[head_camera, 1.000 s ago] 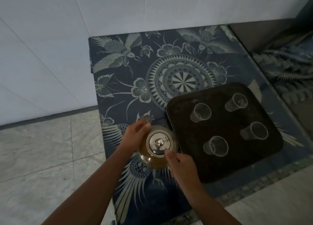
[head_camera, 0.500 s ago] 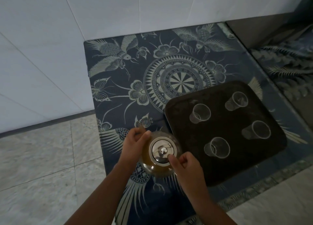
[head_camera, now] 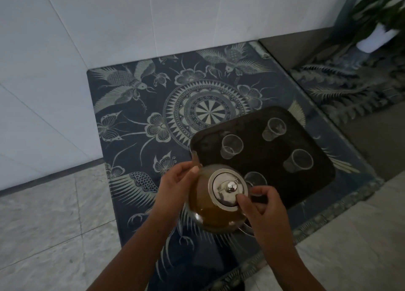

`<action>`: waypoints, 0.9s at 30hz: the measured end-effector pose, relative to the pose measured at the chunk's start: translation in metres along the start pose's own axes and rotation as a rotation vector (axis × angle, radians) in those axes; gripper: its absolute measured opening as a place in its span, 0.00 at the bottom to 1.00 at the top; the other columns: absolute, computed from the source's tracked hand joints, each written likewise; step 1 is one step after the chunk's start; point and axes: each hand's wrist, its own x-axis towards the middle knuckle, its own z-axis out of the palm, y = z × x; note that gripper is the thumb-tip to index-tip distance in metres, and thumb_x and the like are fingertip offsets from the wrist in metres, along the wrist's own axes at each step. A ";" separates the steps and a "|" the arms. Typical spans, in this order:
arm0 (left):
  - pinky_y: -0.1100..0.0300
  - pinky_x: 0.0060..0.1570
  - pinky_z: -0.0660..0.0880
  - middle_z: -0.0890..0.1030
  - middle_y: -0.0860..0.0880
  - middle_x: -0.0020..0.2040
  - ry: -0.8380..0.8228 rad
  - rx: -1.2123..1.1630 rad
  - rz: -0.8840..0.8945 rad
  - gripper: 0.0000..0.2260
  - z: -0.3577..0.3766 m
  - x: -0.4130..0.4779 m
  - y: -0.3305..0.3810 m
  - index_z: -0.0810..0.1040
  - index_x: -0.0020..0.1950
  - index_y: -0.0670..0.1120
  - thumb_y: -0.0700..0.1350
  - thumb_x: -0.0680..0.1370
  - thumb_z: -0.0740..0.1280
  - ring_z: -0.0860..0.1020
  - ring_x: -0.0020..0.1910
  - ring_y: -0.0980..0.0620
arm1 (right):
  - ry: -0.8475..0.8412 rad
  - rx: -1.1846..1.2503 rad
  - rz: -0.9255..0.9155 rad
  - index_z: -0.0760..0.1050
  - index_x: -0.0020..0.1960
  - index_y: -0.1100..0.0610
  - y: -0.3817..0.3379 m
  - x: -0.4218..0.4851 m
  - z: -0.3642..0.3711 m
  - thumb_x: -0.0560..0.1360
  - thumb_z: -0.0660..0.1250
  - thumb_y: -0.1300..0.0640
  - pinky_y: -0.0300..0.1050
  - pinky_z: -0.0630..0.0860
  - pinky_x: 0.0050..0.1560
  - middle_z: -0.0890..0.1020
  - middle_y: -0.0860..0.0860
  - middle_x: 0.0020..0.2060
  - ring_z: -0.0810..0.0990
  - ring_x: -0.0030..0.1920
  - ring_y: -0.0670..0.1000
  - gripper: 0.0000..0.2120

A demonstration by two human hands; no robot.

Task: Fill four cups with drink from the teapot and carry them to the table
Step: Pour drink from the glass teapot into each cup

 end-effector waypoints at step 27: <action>0.52 0.58 0.78 0.86 0.48 0.60 -0.082 -0.009 0.146 0.14 0.218 -0.067 0.005 0.82 0.64 0.54 0.47 0.87 0.58 0.85 0.60 0.50 | -0.132 -0.155 -0.328 0.76 0.68 0.50 0.009 0.058 -0.226 0.72 0.72 0.45 0.49 0.83 0.52 0.86 0.44 0.47 0.85 0.48 0.42 0.25</action>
